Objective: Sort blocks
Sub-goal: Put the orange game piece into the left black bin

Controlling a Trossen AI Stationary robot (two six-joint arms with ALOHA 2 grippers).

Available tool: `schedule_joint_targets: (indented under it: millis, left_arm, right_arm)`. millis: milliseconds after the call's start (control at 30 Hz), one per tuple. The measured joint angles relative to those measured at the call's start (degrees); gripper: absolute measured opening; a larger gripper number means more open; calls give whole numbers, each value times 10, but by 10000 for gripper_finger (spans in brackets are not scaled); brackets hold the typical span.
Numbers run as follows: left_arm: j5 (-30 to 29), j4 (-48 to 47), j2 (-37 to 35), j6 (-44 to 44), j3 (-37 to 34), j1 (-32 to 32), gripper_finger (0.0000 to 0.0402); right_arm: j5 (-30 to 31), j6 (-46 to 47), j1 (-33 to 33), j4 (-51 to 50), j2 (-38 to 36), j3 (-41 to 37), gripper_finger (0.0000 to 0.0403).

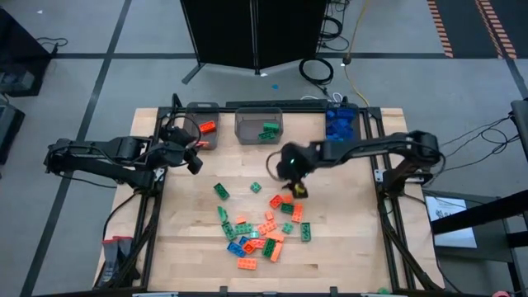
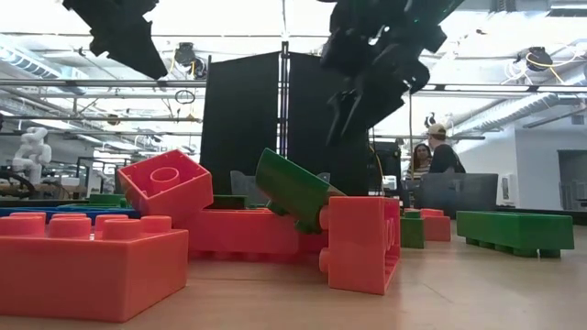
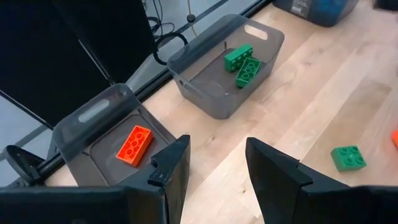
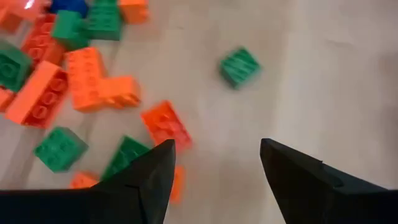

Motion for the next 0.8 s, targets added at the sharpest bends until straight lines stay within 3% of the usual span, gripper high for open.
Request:
schedule_joint_targets:
  millis: [300, 600, 800]
  left_arm:
    - [1, -26, 0, -1, 0, 0, 160]
    - [10, -33, 0, -1, 0, 0, 160]
    - [24, -47, 0, -1, 0, 0, 160]
  right_arm:
    - [0, -38, 54, 75, 62, 1, 231]
    - [9, -73, 90, 58, 137, 74, 231]
    - [21, -78, 92, -24, 193, 131, 231]
